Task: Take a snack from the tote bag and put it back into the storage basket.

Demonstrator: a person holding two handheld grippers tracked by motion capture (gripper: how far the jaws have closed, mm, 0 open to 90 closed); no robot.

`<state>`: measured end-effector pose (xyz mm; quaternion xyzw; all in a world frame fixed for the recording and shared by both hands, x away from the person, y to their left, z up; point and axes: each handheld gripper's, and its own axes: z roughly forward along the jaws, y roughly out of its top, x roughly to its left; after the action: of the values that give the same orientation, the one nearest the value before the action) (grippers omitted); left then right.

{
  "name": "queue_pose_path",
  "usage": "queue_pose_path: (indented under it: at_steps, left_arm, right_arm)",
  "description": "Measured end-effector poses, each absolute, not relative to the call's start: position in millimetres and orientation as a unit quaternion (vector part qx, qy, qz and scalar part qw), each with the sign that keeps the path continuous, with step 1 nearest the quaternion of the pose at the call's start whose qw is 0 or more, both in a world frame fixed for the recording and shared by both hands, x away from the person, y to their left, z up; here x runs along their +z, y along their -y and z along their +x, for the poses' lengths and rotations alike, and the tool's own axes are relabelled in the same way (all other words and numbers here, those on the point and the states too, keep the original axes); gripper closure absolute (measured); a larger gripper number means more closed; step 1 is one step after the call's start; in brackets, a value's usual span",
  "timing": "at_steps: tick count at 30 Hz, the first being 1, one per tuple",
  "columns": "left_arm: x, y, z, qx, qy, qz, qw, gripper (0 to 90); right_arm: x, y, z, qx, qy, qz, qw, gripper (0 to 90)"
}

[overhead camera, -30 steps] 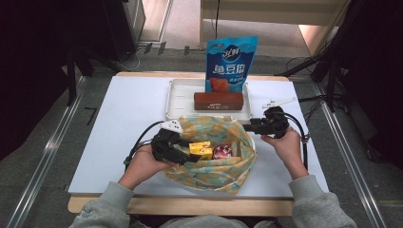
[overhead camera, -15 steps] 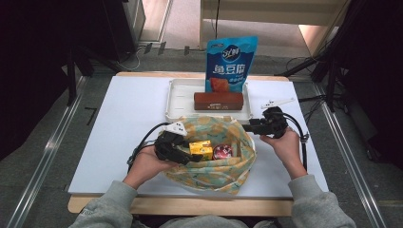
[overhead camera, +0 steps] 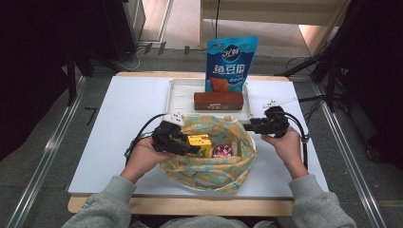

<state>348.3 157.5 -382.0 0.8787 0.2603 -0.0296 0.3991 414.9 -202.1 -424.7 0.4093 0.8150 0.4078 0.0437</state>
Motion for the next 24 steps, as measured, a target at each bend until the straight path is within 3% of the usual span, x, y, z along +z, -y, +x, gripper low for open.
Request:
queue_pose_path:
  at_steps: [24]
  left_arm:
    - [-274,-185,381,0.0,-0.255,0.861,0.44,49.6]
  right_arm:
    - [-423,201,414,0.415,-0.815,0.403,0.039,53.4]
